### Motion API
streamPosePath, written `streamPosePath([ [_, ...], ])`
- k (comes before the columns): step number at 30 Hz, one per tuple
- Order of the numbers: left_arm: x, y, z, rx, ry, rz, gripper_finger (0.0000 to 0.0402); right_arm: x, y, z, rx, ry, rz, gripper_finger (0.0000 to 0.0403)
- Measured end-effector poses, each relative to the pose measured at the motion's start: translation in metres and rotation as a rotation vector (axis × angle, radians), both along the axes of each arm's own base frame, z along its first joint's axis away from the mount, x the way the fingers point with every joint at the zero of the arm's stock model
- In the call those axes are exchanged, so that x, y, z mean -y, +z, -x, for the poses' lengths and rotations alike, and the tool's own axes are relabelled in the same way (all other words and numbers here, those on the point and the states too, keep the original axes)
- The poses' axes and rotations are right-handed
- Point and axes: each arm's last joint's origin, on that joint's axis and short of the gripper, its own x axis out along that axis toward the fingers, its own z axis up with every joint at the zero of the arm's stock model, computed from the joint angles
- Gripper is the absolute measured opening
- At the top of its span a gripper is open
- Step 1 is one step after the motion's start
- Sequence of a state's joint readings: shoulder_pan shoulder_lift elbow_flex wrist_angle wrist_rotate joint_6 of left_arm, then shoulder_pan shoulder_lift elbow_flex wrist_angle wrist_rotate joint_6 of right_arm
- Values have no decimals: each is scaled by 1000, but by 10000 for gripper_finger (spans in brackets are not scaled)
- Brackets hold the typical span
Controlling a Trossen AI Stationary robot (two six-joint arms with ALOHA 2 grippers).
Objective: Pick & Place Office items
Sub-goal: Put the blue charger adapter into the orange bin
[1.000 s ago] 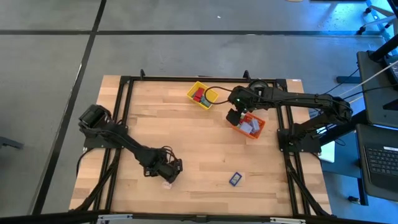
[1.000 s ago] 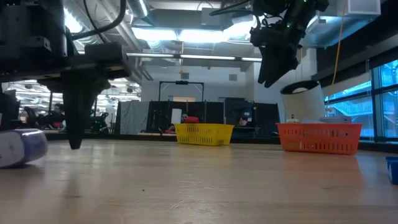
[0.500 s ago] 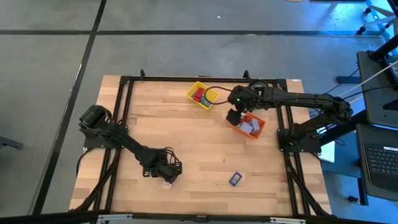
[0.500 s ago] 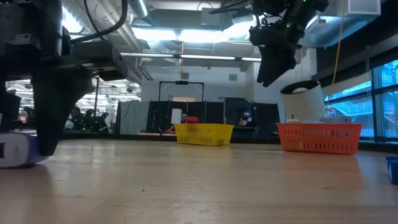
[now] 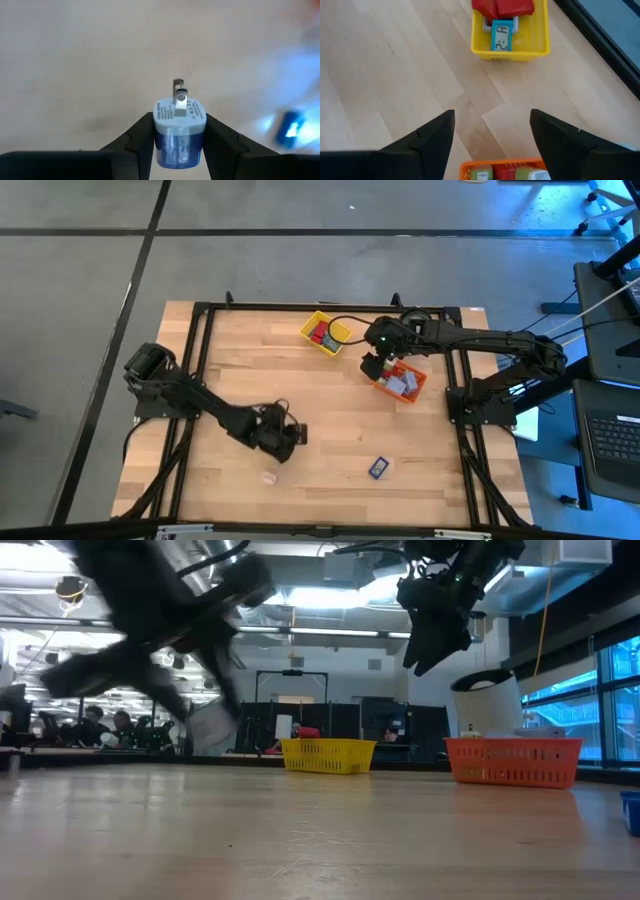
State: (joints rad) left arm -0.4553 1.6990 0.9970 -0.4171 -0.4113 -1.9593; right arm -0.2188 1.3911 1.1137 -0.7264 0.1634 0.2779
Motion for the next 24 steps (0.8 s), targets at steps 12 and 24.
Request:
streamPosePath([
  [12,-77,86,0,229,-50,-437,134,-5,9,-13,173,238,-102,261],
  [24,-120,167,24,475,-96,-761,136,-19,40,-40,510,601,238,261],
])
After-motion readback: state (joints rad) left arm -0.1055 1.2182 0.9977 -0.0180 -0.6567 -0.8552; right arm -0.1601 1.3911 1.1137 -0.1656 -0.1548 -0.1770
